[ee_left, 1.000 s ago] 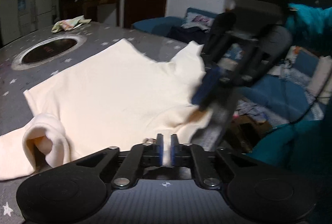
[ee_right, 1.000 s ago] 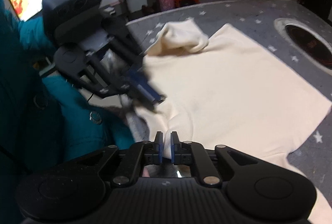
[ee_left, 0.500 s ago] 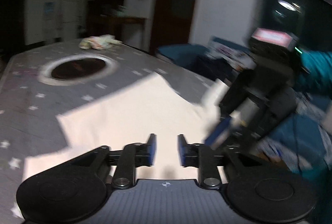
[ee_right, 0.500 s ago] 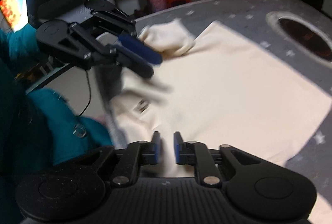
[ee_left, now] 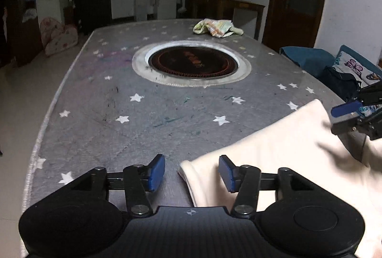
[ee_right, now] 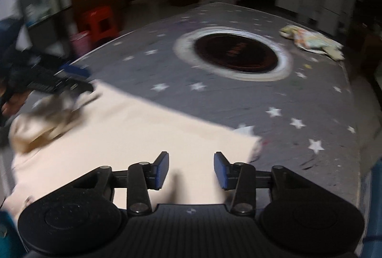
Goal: Fold clothes
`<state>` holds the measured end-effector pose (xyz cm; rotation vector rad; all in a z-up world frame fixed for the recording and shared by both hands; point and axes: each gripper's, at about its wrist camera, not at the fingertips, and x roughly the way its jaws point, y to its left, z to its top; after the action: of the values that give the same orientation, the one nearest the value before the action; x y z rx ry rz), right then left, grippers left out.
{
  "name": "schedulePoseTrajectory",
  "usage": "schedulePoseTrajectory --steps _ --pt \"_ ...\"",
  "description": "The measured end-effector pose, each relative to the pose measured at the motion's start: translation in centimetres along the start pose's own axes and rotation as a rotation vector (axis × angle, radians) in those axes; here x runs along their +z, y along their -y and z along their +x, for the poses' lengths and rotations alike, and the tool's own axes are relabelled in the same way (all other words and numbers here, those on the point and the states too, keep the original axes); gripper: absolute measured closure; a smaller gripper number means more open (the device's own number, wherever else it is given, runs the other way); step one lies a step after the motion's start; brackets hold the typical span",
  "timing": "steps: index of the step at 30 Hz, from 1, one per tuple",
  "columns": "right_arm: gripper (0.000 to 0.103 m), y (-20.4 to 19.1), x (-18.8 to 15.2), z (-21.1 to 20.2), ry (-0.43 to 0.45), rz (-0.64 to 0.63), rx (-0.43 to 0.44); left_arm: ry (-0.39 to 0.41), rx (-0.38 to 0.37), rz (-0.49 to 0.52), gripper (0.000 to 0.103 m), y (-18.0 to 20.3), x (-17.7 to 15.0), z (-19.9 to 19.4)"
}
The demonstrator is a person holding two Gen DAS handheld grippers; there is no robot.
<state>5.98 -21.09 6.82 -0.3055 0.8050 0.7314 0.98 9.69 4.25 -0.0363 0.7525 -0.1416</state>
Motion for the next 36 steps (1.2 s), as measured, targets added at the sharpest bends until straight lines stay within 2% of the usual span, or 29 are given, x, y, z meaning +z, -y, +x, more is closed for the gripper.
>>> schedulePoseTrajectory --steps 3,5,6,7,10,13,15,16,17,19,20,23,27,30,33,36 --pt "0.048 2.0 0.7 1.8 0.017 0.083 -0.032 -0.024 -0.031 -0.042 0.049 -0.4 0.3 1.1" --pt "0.048 2.9 0.9 2.7 0.026 0.126 -0.053 -0.028 -0.04 -0.043 0.052 -0.4 0.2 1.2" --pt "0.048 3.4 1.0 3.3 0.025 0.156 -0.055 -0.033 -0.048 -0.046 0.056 -0.5 0.2 1.3" --pt "0.048 3.9 1.1 3.8 0.025 0.185 -0.053 -0.037 -0.058 -0.05 0.068 -0.5 0.3 1.6" --pt "0.049 4.8 1.3 5.2 0.035 0.235 -0.059 -0.034 -0.08 -0.064 0.086 -0.6 0.5 2.0" --pt "0.054 5.3 1.3 5.6 0.051 0.268 -0.063 -0.011 -0.098 -0.059 0.09 -0.4 0.6 1.6" --pt "0.054 5.6 1.2 5.6 0.064 0.301 -0.076 0.005 -0.11 -0.054 0.091 -0.4 0.7 1.3" --pt "0.056 5.8 1.1 5.7 0.062 0.313 -0.076 0.014 -0.119 -0.055 0.091 -0.3 0.7 1.2" --pt "0.066 6.0 1.0 5.7 0.058 0.323 -0.074 0.021 -0.131 -0.056 0.091 -0.3 0.7 0.9" --pt "0.075 6.0 0.9 5.9 0.039 0.32 -0.066 0.038 -0.154 -0.055 0.092 -0.1 0.7 0.4" --pt "0.084 5.9 0.8 5.8 0.036 0.312 -0.066 0.049 -0.165 -0.051 0.092 0.1 0.6 0.0" --pt "0.091 5.4 0.6 5.3 0.046 0.28 -0.056 0.081 -0.213 -0.035 0.092 0.6 0.4 -1.2" --pt "0.092 4.0 0.0 3.1 0.078 0.226 -0.039 0.142 -0.293 0.05 0.092 1.9 -0.5 -3.6" --pt "0.092 2.9 -0.9 1.2 0.076 0.175 -0.003 0.155 -0.379 0.151 0.092 3.3 -2.2 -5.4" --pt "0.092 1.6 -2.0 0.3 0.029 0.103 0.012 0.127 -0.429 0.289 0.092 5.1 -4.6 -6.4" --pt "0.092 0.2 -3.3 -0.4 -0.025 0.017 0.027 0.066 -0.442 0.418 0.092 6.7 -7.0 -6.9"
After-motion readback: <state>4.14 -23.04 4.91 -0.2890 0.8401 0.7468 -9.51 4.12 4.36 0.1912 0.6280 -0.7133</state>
